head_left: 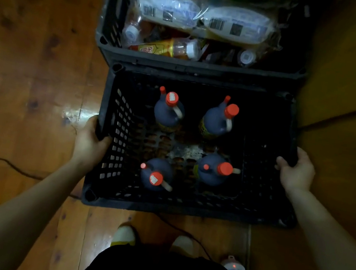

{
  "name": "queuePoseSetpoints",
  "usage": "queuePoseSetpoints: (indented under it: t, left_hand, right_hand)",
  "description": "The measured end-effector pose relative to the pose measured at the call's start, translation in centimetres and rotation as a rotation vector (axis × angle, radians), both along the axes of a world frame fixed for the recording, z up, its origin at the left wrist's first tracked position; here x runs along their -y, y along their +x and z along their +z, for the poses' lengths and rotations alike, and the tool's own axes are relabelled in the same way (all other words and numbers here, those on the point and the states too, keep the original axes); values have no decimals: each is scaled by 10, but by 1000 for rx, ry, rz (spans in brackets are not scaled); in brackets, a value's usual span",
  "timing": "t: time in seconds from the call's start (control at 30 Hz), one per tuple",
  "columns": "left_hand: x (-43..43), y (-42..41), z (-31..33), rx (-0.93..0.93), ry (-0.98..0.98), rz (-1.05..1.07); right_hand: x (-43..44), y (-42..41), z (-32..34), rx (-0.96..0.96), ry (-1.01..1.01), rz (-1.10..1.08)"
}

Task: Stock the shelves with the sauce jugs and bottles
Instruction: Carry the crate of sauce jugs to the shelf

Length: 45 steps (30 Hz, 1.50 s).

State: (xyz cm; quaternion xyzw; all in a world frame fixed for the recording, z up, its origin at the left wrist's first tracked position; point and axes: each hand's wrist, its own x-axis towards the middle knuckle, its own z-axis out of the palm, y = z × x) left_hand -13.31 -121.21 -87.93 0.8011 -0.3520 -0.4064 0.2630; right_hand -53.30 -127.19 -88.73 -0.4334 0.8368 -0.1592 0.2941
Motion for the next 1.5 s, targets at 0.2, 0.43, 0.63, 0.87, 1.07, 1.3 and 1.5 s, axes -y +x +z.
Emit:
queuePoseSetpoints:
  t: [0.2, 0.43, 0.63, 0.87, 1.07, 1.3, 1.5]
  left_hand:
    - [-14, 5, 12, 6, -7, 20]
    - [-55, 18, 96, 63, 26, 62]
    - [-99, 45, 208, 115, 45, 111]
    - [-153, 88, 353, 157, 34, 225]
    - [-196, 120, 456, 249, -28, 345]
    - [-257, 135, 532, 264, -83, 589]
    - [-328, 114, 562, 249, -101, 868]
  right_hand:
    - [-11, 7, 11, 22, -45, -25]
    - [-36, 21, 90, 25, -27, 30]
    - [-50, 51, 205, 16, -21, 124]
    - [-47, 109, 348, 23, -31, 296]
    - [-39, 173, 450, -6, -76, 467]
    - [-24, 244, 515, 45, -171, 682]
    - [-17, 313, 552, 53, -220, 1012]
